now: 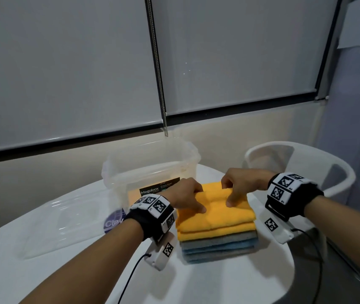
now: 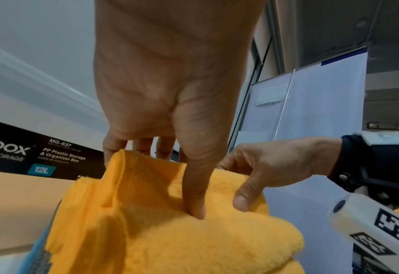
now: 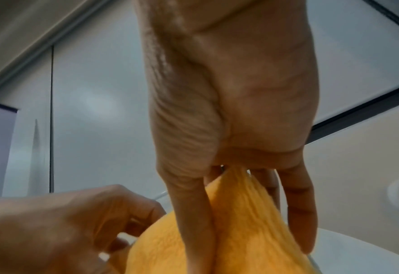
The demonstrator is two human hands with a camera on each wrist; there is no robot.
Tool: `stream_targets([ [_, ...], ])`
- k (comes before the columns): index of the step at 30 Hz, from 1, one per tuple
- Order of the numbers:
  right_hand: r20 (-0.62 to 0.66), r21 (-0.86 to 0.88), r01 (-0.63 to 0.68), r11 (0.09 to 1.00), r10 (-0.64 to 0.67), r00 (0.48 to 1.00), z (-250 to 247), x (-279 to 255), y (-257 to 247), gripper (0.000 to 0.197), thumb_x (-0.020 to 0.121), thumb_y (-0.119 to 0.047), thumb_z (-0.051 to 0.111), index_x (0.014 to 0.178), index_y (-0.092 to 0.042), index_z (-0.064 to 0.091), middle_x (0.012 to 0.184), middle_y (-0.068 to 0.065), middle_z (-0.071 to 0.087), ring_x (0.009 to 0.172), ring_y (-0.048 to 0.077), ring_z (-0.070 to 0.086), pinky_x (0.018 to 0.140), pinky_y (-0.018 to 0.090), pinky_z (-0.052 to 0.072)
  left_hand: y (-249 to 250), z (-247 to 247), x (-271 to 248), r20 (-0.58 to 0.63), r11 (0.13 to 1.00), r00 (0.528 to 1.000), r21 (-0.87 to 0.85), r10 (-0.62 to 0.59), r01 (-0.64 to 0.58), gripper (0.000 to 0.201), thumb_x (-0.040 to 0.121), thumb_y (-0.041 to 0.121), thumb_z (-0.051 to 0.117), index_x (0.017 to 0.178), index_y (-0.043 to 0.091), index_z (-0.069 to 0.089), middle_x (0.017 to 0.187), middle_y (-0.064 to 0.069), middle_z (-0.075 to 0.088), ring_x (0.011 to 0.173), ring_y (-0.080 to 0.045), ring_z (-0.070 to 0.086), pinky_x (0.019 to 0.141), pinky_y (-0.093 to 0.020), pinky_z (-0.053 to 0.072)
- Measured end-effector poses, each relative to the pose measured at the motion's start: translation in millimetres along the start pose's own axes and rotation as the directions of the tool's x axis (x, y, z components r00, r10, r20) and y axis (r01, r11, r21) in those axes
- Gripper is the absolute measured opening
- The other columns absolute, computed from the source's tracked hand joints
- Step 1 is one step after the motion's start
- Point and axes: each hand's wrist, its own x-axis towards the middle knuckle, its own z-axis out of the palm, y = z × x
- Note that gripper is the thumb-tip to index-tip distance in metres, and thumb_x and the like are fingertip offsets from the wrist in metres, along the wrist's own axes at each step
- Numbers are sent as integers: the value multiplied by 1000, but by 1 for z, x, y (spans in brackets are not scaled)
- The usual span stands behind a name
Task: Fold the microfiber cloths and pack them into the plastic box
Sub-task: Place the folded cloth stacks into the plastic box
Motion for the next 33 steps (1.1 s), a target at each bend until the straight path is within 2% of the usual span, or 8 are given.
stream_targets([
  [6, -45, 180, 11, 984, -3, 999, -15, -12, -7, 33, 77, -26, 85, 102, -13, 68, 103, 9, 71, 93, 26, 70, 71, 36, 62, 10, -3, -3, 35, 995, 999, -102, -6, 10, 65, 82, 52, 75, 136, 22, 55, 134, -1, 59, 117, -23, 57, 100, -41, 51],
  [12, -88, 307, 89, 948, -65, 994, -30, -29, -21, 33, 78, -19, 84, 106, -14, 67, 108, 10, 68, 100, 29, 65, 72, 34, 60, 18, -17, -9, 62, 989, 998, -145, 12, -3, 68, 75, 56, 79, 132, 23, 59, 128, 0, 65, 113, -22, 62, 99, -43, 52],
  [15, -141, 412, 136, 901, -84, 986, -39, -34, -22, 41, 75, -17, 86, 111, -14, 66, 110, 10, 68, 103, 28, 65, 75, 35, 59, 17, -32, -12, 24, 977, 1000, -214, 1, 4, 60, 74, 54, 81, 123, 22, 66, 120, 0, 69, 108, -21, 65, 98, -43, 53],
  [18, -200, 559, 185, 808, -85, 976, -47, -36, -18, 49, 75, -24, 87, 118, -16, 64, 113, 6, 71, 108, 28, 66, 89, 43, 58, 16, -50, -20, -43, 928, 999, -372, 10, -25, 56, 75, 49, 82, 121, 21, 67, 116, 0, 71, 104, -20, 67, 97, -43, 55],
  [21, -155, 615, 155, 773, -73, 985, -51, -37, -18, 47, 80, -29, 82, 123, -16, 65, 117, 1, 73, 111, 25, 66, 98, 50, 53, 11, -67, -29, -135, 897, 991, -435, 16, -74, 51, 75, 44, 83, 118, 20, 68, 113, -1, 72, 102, -21, 69, 94, -43, 57],
  [28, -253, 620, 235, 749, -93, 963, -73, -32, -40, 35, 85, -26, 77, 118, -14, 70, 113, 5, 74, 106, 27, 70, 94, 47, 56, -20, -98, -48, -173, 908, 984, -419, -44, -33, 47, 73, 41, 85, 112, 21, 68, 109, 1, 70, 101, -20, 67, 93, -43, 57],
  [30, -268, 636, 233, 736, -73, 961, -81, -28, -48, 36, 87, -30, 75, 119, -13, 69, 114, 5, 73, 106, 27, 69, 94, 47, 56, -34, -105, -57, -185, 846, 980, -532, -66, -44, 45, 76, 38, 84, 114, 18, 68, 110, -2, 71, 101, -22, 69, 91, -42, 59],
  [33, -287, 691, 262, 673, -77, 955, -89, -16, -64, 39, 90, -30, 71, 123, -11, 65, 117, 6, 72, 108, 26, 68, 95, 45, 55, -52, -112, -69, -256, 607, 958, -784, -127, -129, 47, 80, 30, 82, 122, 16, 65, 116, -7, 71, 104, -27, 70, 89, -46, 59],
])
